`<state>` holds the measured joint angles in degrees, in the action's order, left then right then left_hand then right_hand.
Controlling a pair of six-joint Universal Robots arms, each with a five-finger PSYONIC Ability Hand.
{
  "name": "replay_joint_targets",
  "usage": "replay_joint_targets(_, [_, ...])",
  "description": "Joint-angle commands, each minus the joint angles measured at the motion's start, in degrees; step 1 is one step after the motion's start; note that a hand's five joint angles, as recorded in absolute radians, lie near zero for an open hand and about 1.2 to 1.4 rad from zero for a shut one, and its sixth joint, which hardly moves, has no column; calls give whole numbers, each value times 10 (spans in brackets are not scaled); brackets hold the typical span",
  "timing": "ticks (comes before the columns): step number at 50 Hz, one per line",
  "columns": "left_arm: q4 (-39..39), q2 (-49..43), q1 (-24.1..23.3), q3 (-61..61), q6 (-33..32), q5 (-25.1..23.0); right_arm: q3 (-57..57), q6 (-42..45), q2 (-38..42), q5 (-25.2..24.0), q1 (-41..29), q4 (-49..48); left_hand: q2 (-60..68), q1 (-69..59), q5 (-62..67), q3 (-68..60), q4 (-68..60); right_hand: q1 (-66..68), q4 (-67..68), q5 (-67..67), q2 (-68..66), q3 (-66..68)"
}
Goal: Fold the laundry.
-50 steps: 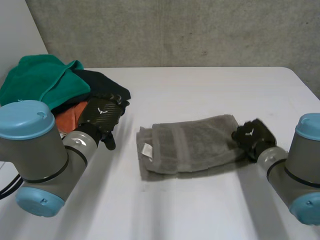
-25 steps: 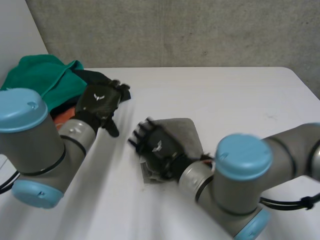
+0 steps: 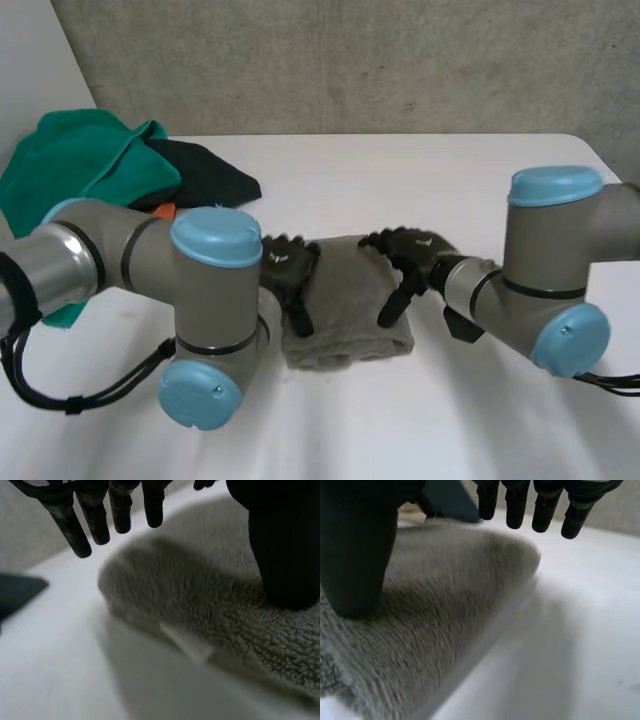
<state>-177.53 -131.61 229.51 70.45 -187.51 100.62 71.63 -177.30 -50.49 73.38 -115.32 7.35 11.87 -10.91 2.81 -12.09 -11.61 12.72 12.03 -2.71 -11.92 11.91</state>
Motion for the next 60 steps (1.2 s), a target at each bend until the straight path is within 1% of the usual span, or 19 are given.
replay_joint_targets(1, [11,4,4,37,-7,4,-13,85,36,13,-3,20,-6,-3,-16,9,4,-27,-20,27,19,-19])
replay_joint_targets(5, [9,11,4,46,-31,3,-4,116,16,36,0,17,-1,-8,-11,4,-1,-27,-20,27,19,-19])
replay_joint_targets(10, [4,32,10,37,-71,-4,39,115,-56,67,1,-14,-6,-3,-16,9,4,-27,-20,27,19,-19])
replay_joint_targets(14, [-4,66,23,23,-80,-40,110,114,-106,77,6,-71,-18,9,-28,20,16,-27,-20,27,19,-19])
replay_joint_targets(18, [-12,102,40,8,-80,-113,183,91,-152,83,17,-112,-17,7,-26,19,14,-27,-20,27,19,-19])
replay_joint_targets(19, [-13,114,47,0,-80,-145,195,80,-157,82,18,-115,-17,7,-26,19,14,-27,-20,27,19,-19])
replay_joint_targets(22, [-12,126,54,-15,-79,-197,230,29,-161,72,17,-117,-17,7,-26,19,14,-27,-20,27,19,-19])
replay_joint_targets(23, [-10,128,58,-25,-76,-233,238,15,-161,71,16,-118,-13,4,-23,15,11,-27,-20,27,19,-19])
replay_joint_targets(26, [-8,128,59,-37,-64,-286,258,-22,-160,61,14,-125,-13,4,-23,15,11,-27,-20,27,19,-19])
replay_joint_targets(27, [-7,128,59,-41,-52,-319,260,-30,-160,55,12,-128,-13,4,-23,15,11,-27,-20,27,19,-19])
replay_joint_targets(32, [-7,128,59,-44,-18,-385,266,-59,-142,16,11,-164,-6,-3,-16,9,4,-27,-20,27,19,-19])
replay_joint_targets(40, [-7,129,56,-44,-12,-398,239,-73,-80,11,-24,-207,-10,0,-19,12,7,51,58,-51,-59,59])
replay_joint_targets(42, [-7,129,55,-44,-12,-398,224,-70,-59,12,-32,-213,-10,0,-19,12,7,106,113,-106,-114,114])
replay_joint_targets(44, [-7,129,55,-44,-11,-398,215,-68,-44,14,-33,-218,-10,0,-19,12,7,224,230,-224,-232,232])
replay_joint_targets(46, [-7,129,55,-42,-11,-398,200,-68,-28,19,-33,-223,-10,0,-19,12,7,599,606,-600,-607,608])
replay_joint_targets(47, [-7,129,54,-40,-12,-397,200,-68,-27,23,-32,-226,-10,0,-19,12,7,672,679,-672,-680,680])
replay_joint_targets(53, [-7,129,55,-36,-13,-395,194,-68,-55,107,-20,-299,-8,-1,-18,10,6,673,680,-673,-681,681])
replay_joint_targets(56, [-8,129,56,-37,-12,-395,182,-60,-69,116,-13,-303,-10,0,-19,12,7,673,680,-673,-681,681])
replay_joint_targets(60, [-9,134,57,-42,-12,-394,131,-27,-41,114,30,-294,-8,-1,-18,10,6,673,680,-673,-681,681])
